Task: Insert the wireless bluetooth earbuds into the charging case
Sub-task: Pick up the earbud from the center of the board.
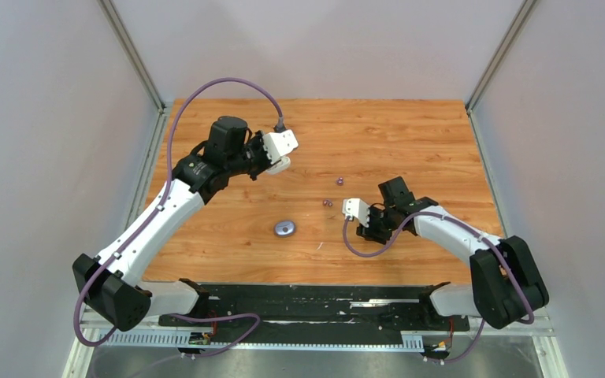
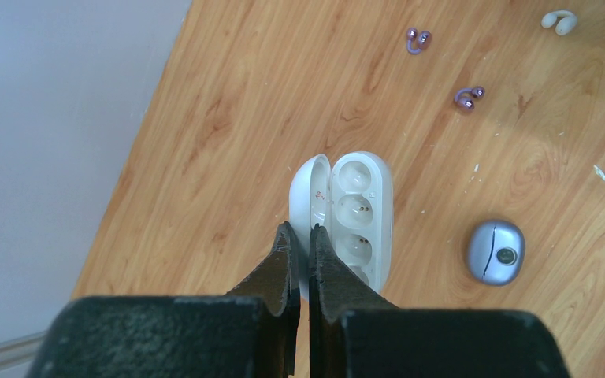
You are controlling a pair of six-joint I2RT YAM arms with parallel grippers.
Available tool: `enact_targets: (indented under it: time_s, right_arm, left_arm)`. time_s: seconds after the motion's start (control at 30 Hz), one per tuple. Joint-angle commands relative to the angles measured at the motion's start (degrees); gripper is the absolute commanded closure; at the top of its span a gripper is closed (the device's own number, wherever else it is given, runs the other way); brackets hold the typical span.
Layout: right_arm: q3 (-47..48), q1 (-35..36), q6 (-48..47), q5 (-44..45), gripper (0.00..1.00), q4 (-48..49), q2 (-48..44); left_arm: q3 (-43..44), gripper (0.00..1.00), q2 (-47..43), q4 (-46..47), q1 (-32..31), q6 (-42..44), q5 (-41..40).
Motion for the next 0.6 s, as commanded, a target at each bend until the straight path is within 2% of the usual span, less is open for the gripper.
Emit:
enact_targets:
  time_s: [0.0,0.47,0.57]
  right_arm:
    - [0.13,-0.55,-4.05,-2.78,0.61,2.17,1.76]
    - [4.58,-2.9,-8.7,-6.31,0.68,-1.65,9.24]
    - [5.07,-2.94,-9.51,-6.67,0.74,-2.38,9.98]
  left_arm:
    - [2.18,1.0,-0.39,2.0,0.2,-0.75,0.33]
    - [2.1,1.0,-0.44,2.12,0.37,-1.0,0.15]
    - [2.08,1.0,-0.48,2.08,0.47,-0.85,0.08]
